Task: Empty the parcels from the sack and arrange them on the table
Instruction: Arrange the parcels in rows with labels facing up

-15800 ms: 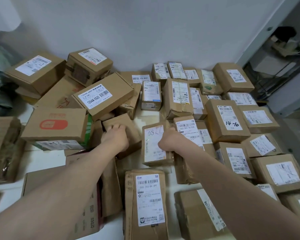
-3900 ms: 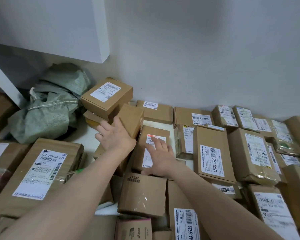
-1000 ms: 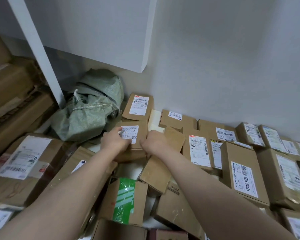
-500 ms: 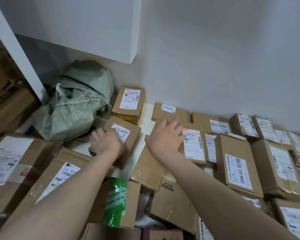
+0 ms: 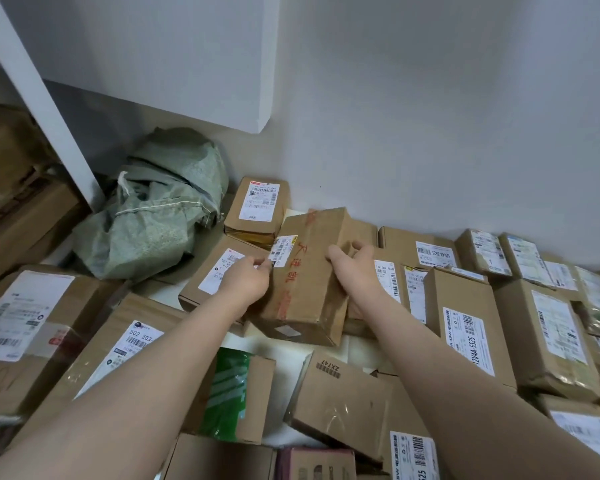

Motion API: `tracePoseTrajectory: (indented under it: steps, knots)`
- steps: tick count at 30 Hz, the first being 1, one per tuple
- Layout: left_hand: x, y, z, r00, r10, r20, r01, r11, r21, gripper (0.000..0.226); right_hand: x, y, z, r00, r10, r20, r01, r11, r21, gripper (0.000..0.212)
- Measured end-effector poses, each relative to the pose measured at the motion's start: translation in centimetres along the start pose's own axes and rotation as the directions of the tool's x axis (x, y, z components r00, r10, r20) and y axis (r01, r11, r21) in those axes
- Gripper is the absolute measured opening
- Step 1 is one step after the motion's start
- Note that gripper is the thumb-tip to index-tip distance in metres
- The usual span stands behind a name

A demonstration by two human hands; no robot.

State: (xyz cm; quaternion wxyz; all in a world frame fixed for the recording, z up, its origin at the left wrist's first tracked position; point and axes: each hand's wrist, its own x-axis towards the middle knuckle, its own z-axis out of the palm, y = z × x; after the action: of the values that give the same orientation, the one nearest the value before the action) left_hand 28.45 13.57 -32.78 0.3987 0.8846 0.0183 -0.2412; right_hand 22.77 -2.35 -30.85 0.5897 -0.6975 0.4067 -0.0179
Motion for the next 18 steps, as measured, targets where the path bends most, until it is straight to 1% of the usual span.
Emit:
tracePoseTrajectory:
  steps: [1, 3, 5, 6, 8, 9, 10, 12, 13, 15, 17, 18]
  knots:
    - [-0.2, 0.2, 0.3, 0.999, -0.021, 0.025, 0.021, 0.999, -0.031, 0.042, 0.1, 0.4, 0.0, 0.999, 0.043, 0.022, -0.045, 0.997, 0.067, 0.08]
    - [-0.3, 0.5, 0.9, 0.999, -0.025, 0.027, 0.027, 0.995, -0.092, 0.042, 0.9, 1.7, 0.0, 0.995, 0.076, 0.059, -0.084, 0.988, 0.131, 0.068]
    - [-0.1, 0.3, 1.2, 1.0, -0.009, -0.03, 0.003, 0.982, -0.189, 0.035, 1.3, 2.5, 0.0, 0.996, 0.049, 0.073, -0.057, 0.991, 0.119, 0.055]
    - [0.1, 0.2, 1.0, 0.998, -0.013, -0.065, -0.005, 0.963, -0.268, 0.028, 1.5, 2.7, 0.0, 0.997, 0.034, 0.067, -0.04, 0.994, 0.101, 0.048]
    - [0.5, 0.1, 0.5, 0.996, -0.022, -0.09, -0.021, 0.893, -0.449, 0.017, 1.8, 3.1, -0.2, 0.999, 0.009, 0.05, -0.013, 0.998, 0.067, 0.036]
    - [0.7, 0.1, 0.2, 0.997, -0.013, -0.075, -0.027, 0.86, -0.51, 0.015, 2.0, 3.3, -0.2, 0.999, -0.015, 0.031, 0.014, 1.0, 0.026, 0.036]
    - [0.7, 0.1, -0.1, 0.999, 0.011, -0.038, -0.03, 0.84, -0.542, 0.012, 2.0, 3.5, -0.2, 0.999, -0.045, 0.01, 0.045, 0.999, -0.022, 0.042]
    - [0.5, 0.3, -0.4, 0.995, 0.061, 0.082, -0.005, 0.827, -0.563, 0.018, 1.8, 3.7, -0.1, 0.994, -0.109, -0.007, 0.107, 0.989, -0.097, 0.06]
    - [0.4, 0.3, -0.4, 0.989, 0.07, 0.131, 0.014, 0.831, -0.555, 0.022, 1.6, 3.7, -0.1, 0.991, -0.13, -0.016, 0.127, 0.983, -0.13, 0.063]
    - [-0.1, 0.2, -0.2, 0.986, 0.073, 0.15, 0.02, 0.843, -0.537, 0.032, 1.3, 3.7, -0.1, 0.985, -0.156, -0.071, 0.134, 0.96, -0.246, 0.054]
    - [-0.2, 0.1, 0.3, 0.993, 0.046, 0.105, 0.027, 0.797, -0.603, 0.042, 1.3, 3.8, 0.2, 0.98, -0.184, -0.081, 0.148, 0.932, -0.33, 0.041]
    - [-0.1, 0.1, 0.5, 0.996, 0.03, 0.088, 0.034, 0.761, -0.648, 0.044, 1.1, 3.6, 0.4, 0.983, -0.179, -0.047, 0.153, 0.93, -0.333, 0.043]
